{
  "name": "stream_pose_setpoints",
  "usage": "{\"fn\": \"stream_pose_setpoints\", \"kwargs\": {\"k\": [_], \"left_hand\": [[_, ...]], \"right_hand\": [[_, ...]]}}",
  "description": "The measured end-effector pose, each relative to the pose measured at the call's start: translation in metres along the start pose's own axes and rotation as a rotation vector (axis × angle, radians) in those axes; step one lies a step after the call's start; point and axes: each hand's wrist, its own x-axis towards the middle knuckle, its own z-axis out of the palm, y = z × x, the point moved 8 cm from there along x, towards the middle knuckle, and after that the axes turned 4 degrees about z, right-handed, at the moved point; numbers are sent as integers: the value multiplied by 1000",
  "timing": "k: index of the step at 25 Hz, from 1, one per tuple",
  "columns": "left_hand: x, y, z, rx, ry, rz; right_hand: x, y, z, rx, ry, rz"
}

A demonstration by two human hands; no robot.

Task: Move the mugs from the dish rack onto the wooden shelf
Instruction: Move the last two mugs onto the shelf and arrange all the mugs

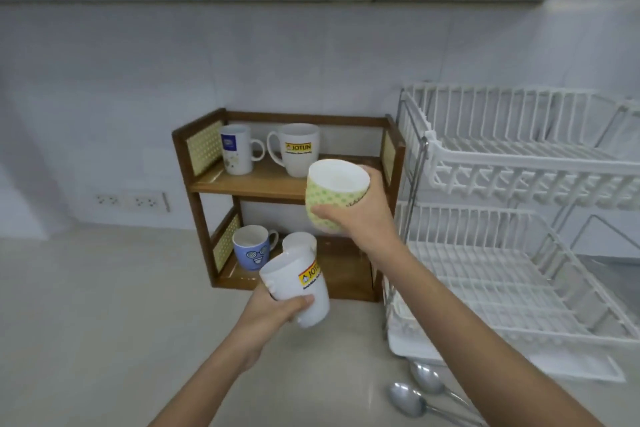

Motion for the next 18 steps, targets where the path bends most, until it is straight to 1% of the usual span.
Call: {"fn": "stream_pose_setpoints", "kwargs": {"k": [4, 6, 8, 10, 13, 16, 17, 18], "left_hand": [[10, -15, -7, 17, -51, -10], [20, -17, -10, 32, -61, -6], [34, -17, -10, 48, -61, 2], [47, -16, -8, 71, -76, 16], [65, -18, -6, 105, -105, 45], [79, -22, -3, 118, -103, 42], [84, -23, -2, 121, -84, 33], [91, -25, -2, 130, -59, 28]], "right_hand": [[80, 11, -2, -229, 195, 99], [107, 20, -3, -334, 237, 143], [124, 32, -1, -408, 240, 168], [135, 44, 2, -427, 255, 187], [140, 58, 1, -373, 286, 205], [141, 56, 4, -361, 263, 218], [135, 51, 4, -342, 272, 189], [122, 44, 2, -316, 304, 119]]}}
